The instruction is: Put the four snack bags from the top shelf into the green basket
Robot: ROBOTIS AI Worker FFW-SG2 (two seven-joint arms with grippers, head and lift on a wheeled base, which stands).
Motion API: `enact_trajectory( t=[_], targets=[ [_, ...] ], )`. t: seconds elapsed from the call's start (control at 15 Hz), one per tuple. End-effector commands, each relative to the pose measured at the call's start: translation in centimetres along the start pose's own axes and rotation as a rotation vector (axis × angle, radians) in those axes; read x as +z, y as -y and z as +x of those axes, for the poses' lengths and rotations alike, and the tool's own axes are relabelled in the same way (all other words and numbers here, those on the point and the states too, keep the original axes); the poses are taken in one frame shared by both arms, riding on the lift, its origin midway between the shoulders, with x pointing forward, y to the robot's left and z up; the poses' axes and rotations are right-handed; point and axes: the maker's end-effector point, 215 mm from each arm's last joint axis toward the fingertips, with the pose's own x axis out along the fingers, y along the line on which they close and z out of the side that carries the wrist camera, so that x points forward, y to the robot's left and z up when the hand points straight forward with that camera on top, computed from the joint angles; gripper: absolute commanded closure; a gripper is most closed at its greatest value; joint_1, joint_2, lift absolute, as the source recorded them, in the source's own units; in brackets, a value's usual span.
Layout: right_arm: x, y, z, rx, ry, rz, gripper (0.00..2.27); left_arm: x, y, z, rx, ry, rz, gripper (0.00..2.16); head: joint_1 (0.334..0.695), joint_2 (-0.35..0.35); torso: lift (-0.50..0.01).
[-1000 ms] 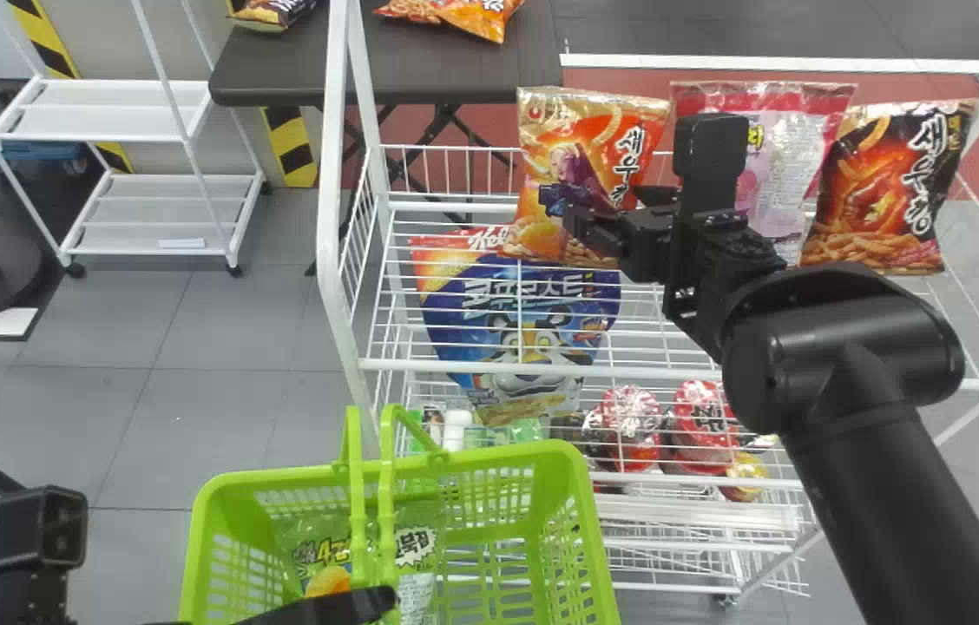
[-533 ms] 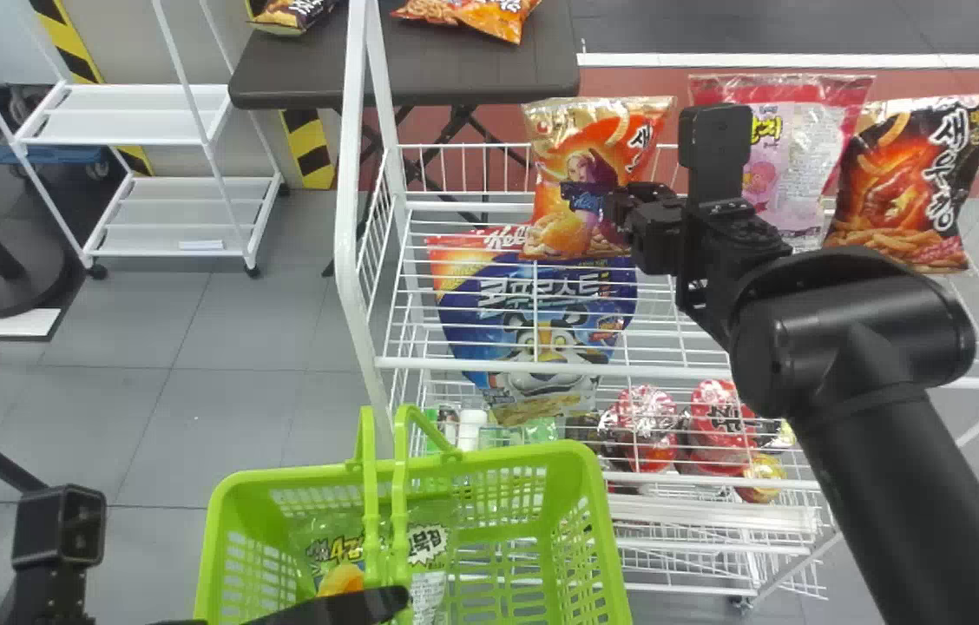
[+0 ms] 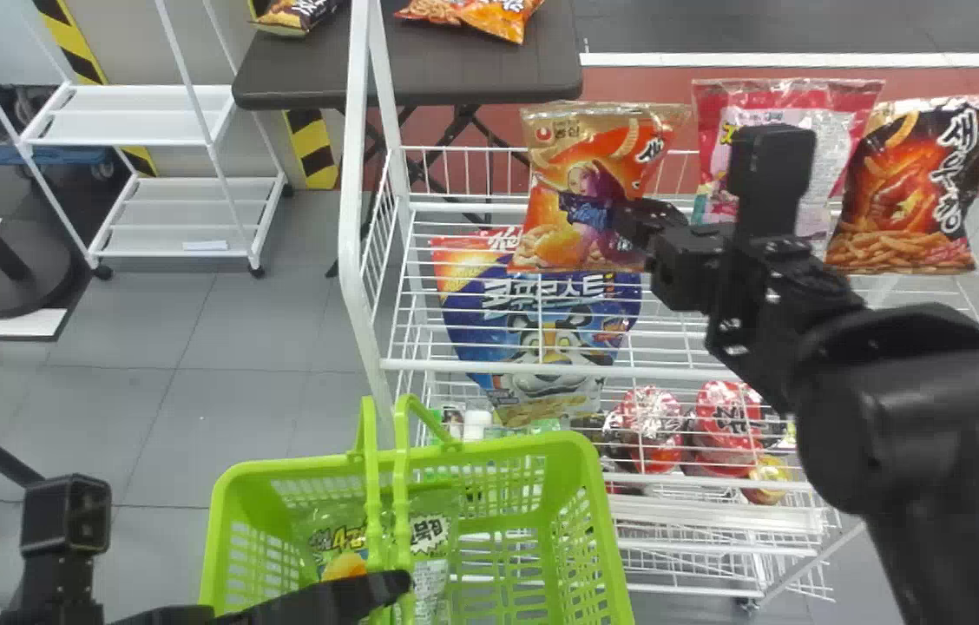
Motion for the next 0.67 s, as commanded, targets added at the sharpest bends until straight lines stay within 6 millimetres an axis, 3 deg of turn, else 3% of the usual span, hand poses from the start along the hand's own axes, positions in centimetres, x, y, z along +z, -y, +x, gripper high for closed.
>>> enact_trajectory(
  t=[0.0,0.2,0.33,0.6],
  targets=[
    [-0.8,-1.7,-4.3,0.029,-0.041,0.034,2.25,0.5,0.1,0.1,-0.015,0.005,-0.003,2.13,0.695,0.048,0.000],
    [-1.8,-3.5,-10.3,0.061,-0.085,0.072,2.25,1.2,-0.1,0.1,-0.018,0.010,0.000,2.13,0.695,0.055,0.000],
    [-2.6,-5.9,-13.9,0.125,-0.121,0.109,2.25,1.5,-0.3,0.2,-0.019,0.011,0.002,2.13,0.695,0.061,0.000],
    [-6.5,-10.7,-18.1,0.244,-0.287,0.151,2.25,1.9,-0.4,0.3,-0.019,0.010,0.006,2.13,0.695,0.114,0.000]
  ],
)
